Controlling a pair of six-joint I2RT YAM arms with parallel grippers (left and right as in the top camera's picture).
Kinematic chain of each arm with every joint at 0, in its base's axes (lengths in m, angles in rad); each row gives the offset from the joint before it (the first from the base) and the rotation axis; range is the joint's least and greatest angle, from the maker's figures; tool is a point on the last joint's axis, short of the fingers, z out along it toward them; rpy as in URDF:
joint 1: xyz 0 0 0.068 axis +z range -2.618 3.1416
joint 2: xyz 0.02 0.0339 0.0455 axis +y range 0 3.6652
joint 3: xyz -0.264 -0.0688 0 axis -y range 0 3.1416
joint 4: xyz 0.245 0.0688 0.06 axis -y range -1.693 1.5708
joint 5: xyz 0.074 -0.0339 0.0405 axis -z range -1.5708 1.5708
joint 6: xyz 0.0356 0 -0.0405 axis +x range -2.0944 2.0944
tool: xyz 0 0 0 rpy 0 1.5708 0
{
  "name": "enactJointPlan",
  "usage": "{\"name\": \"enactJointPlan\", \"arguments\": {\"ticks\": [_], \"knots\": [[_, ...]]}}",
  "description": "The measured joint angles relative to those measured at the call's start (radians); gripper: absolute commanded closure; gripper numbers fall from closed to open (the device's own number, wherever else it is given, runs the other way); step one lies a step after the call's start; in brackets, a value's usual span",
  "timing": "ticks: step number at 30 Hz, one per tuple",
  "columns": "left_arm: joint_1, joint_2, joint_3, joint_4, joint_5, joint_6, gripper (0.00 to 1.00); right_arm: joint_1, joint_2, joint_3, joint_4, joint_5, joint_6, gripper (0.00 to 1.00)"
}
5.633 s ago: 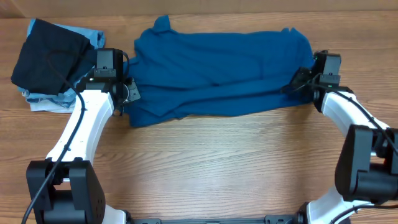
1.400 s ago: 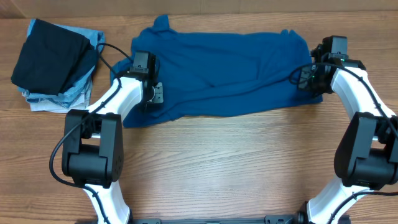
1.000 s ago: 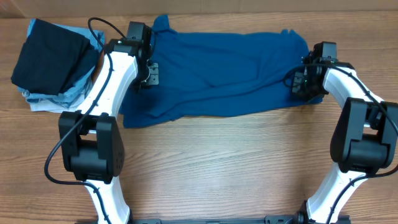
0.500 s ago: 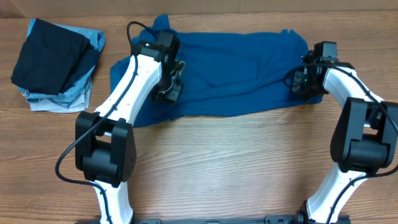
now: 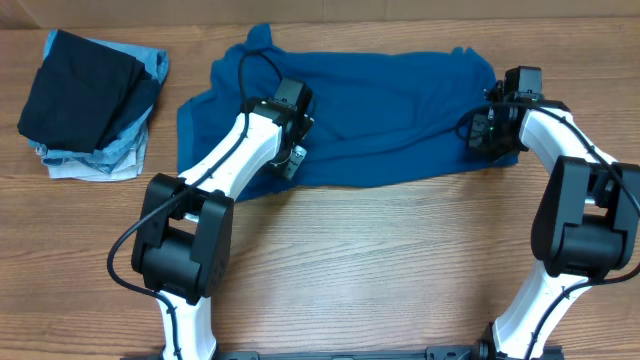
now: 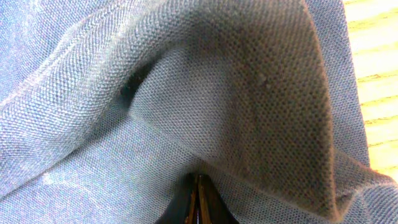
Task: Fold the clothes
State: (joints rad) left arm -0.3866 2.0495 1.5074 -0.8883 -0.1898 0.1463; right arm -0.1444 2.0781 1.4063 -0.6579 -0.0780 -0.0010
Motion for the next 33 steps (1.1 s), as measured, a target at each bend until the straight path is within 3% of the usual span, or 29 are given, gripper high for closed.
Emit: {"name": "enactJointPlan", "arguments": {"ticks": [9, 16, 20, 22, 24, 26, 27, 29, 31, 33], "knots": [[0.000, 0.000, 0.015, 0.012, -0.120, 0.008, 0.96, 0.000, 0.001, 0.000, 0.003, -0.001, 0.000, 0.96], [0.000, 0.000, 0.047, 0.166, -0.187, 0.045, 0.92, 0.000, 0.001, 0.000, 0.003, -0.001, 0.000, 0.96], [0.000, 0.000, 0.049, 0.253, -0.190, 0.068, 0.73, 0.000, 0.001, 0.000, 0.003, -0.001, 0.000, 0.96], [0.000, 0.000, 0.050, 0.265, -0.194, 0.092, 0.72, 0.000, 0.001, 0.000, 0.003, -0.001, 0.000, 0.96], [0.000, 0.009, 0.051, 0.264, -0.197, 0.101, 0.76, 0.000, 0.001, 0.000, 0.003, -0.001, 0.000, 0.96], [0.006, 0.044, 0.051, 0.263, -0.201, 0.106, 0.95, 0.000, 0.001, 0.000, 0.003, -0.001, 0.000, 0.96], [0.014, 0.065, 0.051, 0.264, -0.215, 0.111, 0.96, 0.000, 0.001, 0.000, 0.003, -0.001, 0.000, 0.96], [0.028, 0.083, 0.053, 0.265, -0.276, 0.089, 0.91, 0.000, 0.001, 0.000, 0.003, -0.001, 0.000, 0.96], [0.035, 0.083, 0.101, 0.218, -0.309, 0.067, 0.78, 0.000, 0.001, 0.000, 0.003, -0.002, 0.000, 0.96], [0.033, 0.069, 0.189, 0.122, -0.274, 0.051, 0.79, 0.000, 0.001, 0.000, 0.002, -0.001, 0.000, 0.96]]}}
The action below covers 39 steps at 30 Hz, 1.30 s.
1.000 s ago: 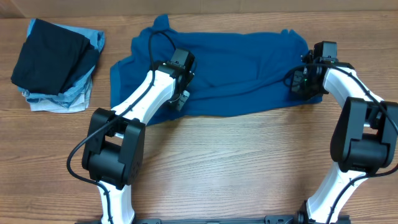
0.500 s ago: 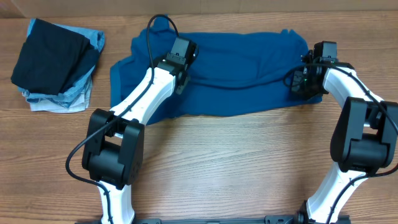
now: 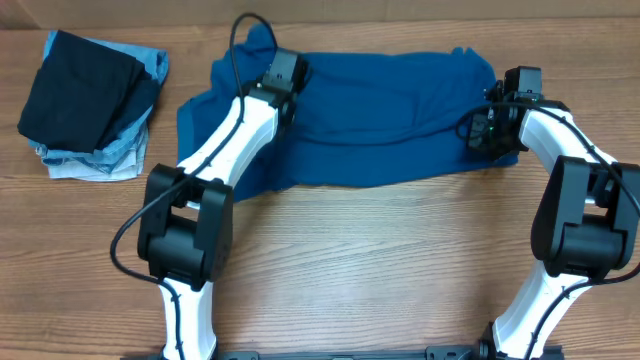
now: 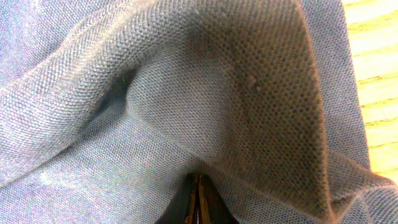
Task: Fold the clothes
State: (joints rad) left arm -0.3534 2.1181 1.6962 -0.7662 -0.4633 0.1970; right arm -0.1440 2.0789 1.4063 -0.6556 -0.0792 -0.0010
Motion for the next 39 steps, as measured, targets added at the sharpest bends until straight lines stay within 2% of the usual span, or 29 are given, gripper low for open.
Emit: {"name": "enactJointPlan", "arguments": {"ticks": [3, 6, 9, 13, 17, 20, 22, 24, 25, 28, 32, 35, 37, 39], "knots": [[0.000, -0.053, 0.078, -0.160, 0.179, -0.008, 0.85, 0.000, 0.000, 0.000, 0.001, 0.000, 0.000, 0.96], [0.000, -0.060, 0.077, -0.277, 0.323, -0.011, 0.85, 0.000, 0.000, 0.000, 0.000, 0.000, 0.000, 0.96], [0.000, -0.060, 0.044, -0.284, 0.398, -0.011, 0.87, 0.000, 0.000, 0.000, 0.002, 0.000, 0.000, 0.96], [0.000, -0.058, -0.098, -0.221, 0.439, -0.019, 0.87, 0.000, 0.000, 0.000, 0.003, 0.000, 0.000, 0.96], [0.000, -0.058, -0.178, -0.143, 0.416, -0.032, 0.95, 0.000, 0.000, 0.000, 0.004, 0.000, 0.000, 0.96], [0.000, -0.058, -0.185, -0.081, 0.309, -0.073, 0.87, 0.000, 0.000, 0.000, 0.004, 0.000, 0.000, 0.96], [0.007, -0.058, -0.185, -0.027, 0.236, -0.093, 0.77, 0.000, 0.000, 0.000, 0.003, -0.001, 0.000, 0.96], [0.037, -0.058, -0.186, 0.033, 0.175, -0.109, 0.74, 0.000, 0.000, 0.000, 0.002, -0.001, 0.000, 0.96], [0.057, -0.058, -0.186, 0.059, 0.162, -0.112, 0.75, 0.000, 0.000, 0.000, 0.002, -0.001, 0.000, 0.96], [0.165, -0.058, -0.186, 0.114, 0.123, -0.126, 0.87, 0.000, 0.000, 0.000, 0.002, -0.003, 0.000, 0.96], [0.204, -0.058, -0.076, -0.049, 0.138, -0.200, 0.91, 0.000, 0.000, 0.028, -0.036, -0.029, 0.000, 0.96], [0.189, -0.061, 0.089, -0.197, 0.320, -0.270, 0.96, 0.003, -0.017, 0.103, -0.132, -0.047, -0.015, 0.96], [0.180, -0.061, 0.101, -0.298, 0.472, -0.315, 0.96, 0.016, -0.047, 0.120, -0.178, -0.048, -0.043, 0.96], [0.176, -0.061, 0.094, -0.400, 0.548, -0.336, 0.96, 0.037, -0.053, 0.121, -0.230, -0.050, -0.056, 0.96]]}}
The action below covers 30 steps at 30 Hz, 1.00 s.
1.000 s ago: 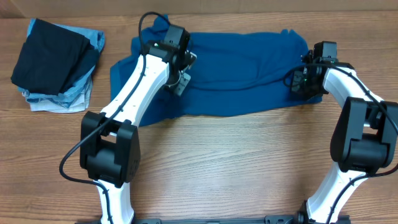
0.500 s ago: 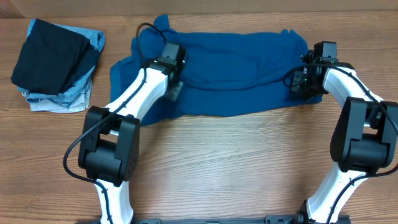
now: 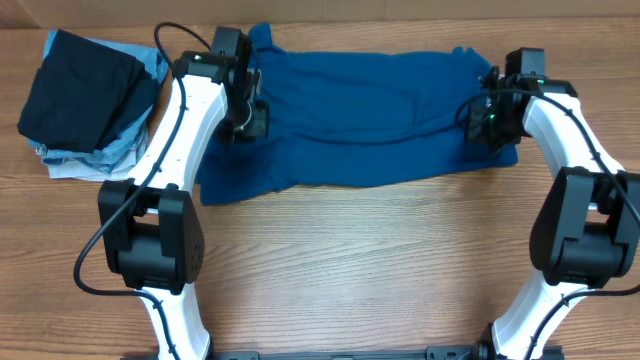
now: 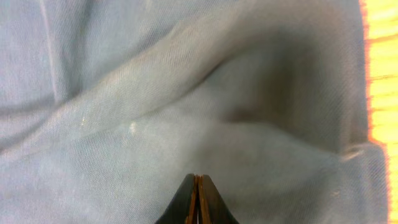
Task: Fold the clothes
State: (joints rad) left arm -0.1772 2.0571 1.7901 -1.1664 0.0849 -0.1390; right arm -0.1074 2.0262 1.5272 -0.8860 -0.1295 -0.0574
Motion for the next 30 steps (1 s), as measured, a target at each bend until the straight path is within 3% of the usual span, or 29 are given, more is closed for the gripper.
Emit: {"name": "enactJointPlan", "arguments": {"ticks": [3, 7, 13, 18, 24, 30], "knots": [[0.000, 0.000, -0.125, -0.042, 0.039, -0.016, 0.96, 0.008, 0.000, 0.000, -0.057, -0.002, -0.001, 0.96], [0.000, 0.001, -0.339, 0.113, 0.046, -0.017, 0.96, 0.008, 0.000, -0.036, 0.000, -0.002, 0.001, 0.96], [0.000, -0.004, -0.392, 0.191, -0.119, -0.019, 0.95, 0.008, 0.000, -0.125, 0.100, 0.030, 0.001, 0.96], [0.034, -0.006, -0.401, 0.194, -0.235, -0.019, 0.96, 0.007, 0.000, -0.170, 0.128, 0.123, 0.002, 0.96], [0.060, -0.006, -0.394, 0.145, -0.257, -0.019, 0.96, 0.004, 0.000, -0.170, 0.141, 0.148, 0.001, 0.96], [0.068, 0.002, -0.096, -0.030, -0.190, -0.019, 0.96, 0.004, 0.000, 0.016, -0.008, 0.082, 0.001, 0.96]]}}
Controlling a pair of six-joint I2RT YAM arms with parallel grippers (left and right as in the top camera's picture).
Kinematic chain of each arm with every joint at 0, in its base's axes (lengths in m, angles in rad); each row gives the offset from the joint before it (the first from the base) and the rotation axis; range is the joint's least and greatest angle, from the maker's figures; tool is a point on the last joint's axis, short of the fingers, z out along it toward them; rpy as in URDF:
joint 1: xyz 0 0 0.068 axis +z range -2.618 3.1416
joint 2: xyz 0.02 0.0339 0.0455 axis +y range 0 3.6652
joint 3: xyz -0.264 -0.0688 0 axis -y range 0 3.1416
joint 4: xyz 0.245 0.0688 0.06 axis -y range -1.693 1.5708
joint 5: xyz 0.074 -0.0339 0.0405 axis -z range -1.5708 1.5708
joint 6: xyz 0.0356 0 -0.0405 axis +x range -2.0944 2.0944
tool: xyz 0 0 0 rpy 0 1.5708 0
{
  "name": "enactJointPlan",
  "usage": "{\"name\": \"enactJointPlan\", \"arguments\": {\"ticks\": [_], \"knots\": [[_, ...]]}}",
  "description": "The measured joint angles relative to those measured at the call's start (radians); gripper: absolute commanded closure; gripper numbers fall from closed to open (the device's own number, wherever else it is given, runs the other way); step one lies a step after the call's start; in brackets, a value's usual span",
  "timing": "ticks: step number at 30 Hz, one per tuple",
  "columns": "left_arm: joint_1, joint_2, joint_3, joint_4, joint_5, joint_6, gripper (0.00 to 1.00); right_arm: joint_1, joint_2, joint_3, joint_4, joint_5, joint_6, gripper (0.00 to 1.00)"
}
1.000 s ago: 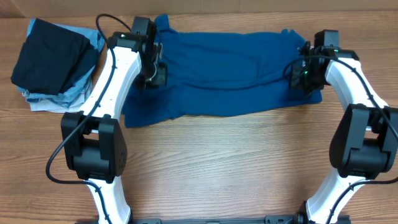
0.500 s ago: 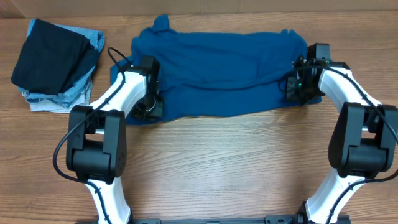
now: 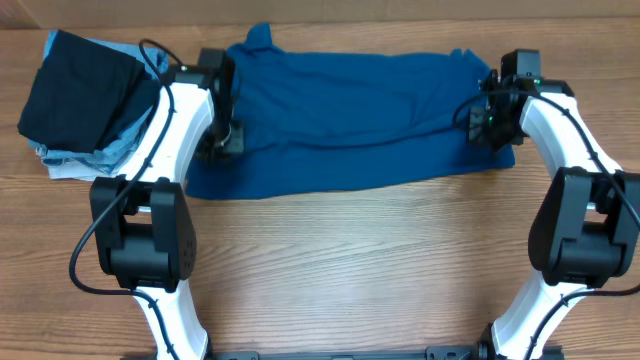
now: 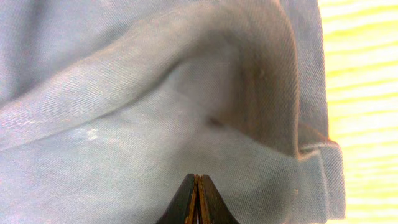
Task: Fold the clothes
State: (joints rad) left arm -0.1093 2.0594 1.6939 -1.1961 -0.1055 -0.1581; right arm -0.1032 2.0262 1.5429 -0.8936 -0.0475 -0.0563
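Note:
A blue shirt [image 3: 360, 110] lies stretched lengthwise along the back of the table. A taut crease runs across it between my two grippers. My left gripper [image 3: 222, 142] sits at the shirt's left edge, its fingers hidden under the wrist. My right gripper [image 3: 488, 125] is at the shirt's right end. In the right wrist view its fingers [image 4: 196, 177] are shut tip to tip, pinching the blue cloth [image 4: 124, 124]. A raised fold runs off to the upper right and the hem [image 4: 323, 162] lies to the right.
A stack of folded clothes [image 3: 90, 100], dark on top and light blue beneath, sits at the back left, close to my left arm. The wooden table [image 3: 380, 270] spreads in front of the shirt. Its surface shows bright past the hem [image 4: 367, 93].
My left gripper has moved a little left and toward the front, and the shirt's left edge now lies further left. The right gripper is still shut at the right end, and the hem has come into its view.
My left gripper was first on the shirt's left-middle near the front edge, then near its back edge, then at the left side. The right gripper stayed shut at the right end throughout. The bunched shirt now lies longer and flatter.

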Motion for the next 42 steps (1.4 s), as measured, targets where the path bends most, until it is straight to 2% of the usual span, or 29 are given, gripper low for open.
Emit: {"name": "enactJointPlan", "arguments": {"ticks": [4, 8, 10, 14, 19, 22, 26, 37, 42], "knots": [[0.000, 0.000, 0.059, 0.012, 0.034, -0.017, 0.96, 0.008, 0.000, 0.097, -0.138, -0.095, 0.000, 0.96], [0.000, 0.000, 0.016, 0.086, 0.074, -0.033, 0.96, 0.090, 0.000, 0.097, -0.167, -0.162, -0.034, 0.96], [0.000, 0.000, -0.056, 0.122, 0.098, -0.035, 0.96, 0.187, 0.000, 0.097, -0.173, -0.198, -0.129, 0.96], [0.000, 0.001, -0.078, 0.137, 0.111, -0.035, 0.94, 0.322, 0.000, 0.097, -0.106, -0.223, -0.306, 0.96], [0.000, 0.001, -0.078, 0.158, 0.114, -0.035, 0.92, 0.383, 0.003, 0.078, -0.055, -0.226, -0.521, 0.96], [0.000, 0.001, -0.078, 0.158, 0.114, -0.035, 0.92, 0.407, 0.048, 0.054, -0.023, -0.227, -0.591, 0.96], [0.000, 0.001, -0.078, 0.160, 0.114, -0.035, 0.91, 0.405, 0.126, 0.027, -0.011, -0.226, -0.617, 0.96], [0.000, 0.001, -0.078, 0.159, 0.114, -0.035, 0.92, 0.405, 0.152, 0.025, 0.224, -0.226, -0.622, 0.96], [0.000, 0.001, -0.078, 0.157, 0.118, -0.035, 0.90, 0.405, 0.152, 0.024, 0.459, -0.138, -0.454, 0.96]]}}
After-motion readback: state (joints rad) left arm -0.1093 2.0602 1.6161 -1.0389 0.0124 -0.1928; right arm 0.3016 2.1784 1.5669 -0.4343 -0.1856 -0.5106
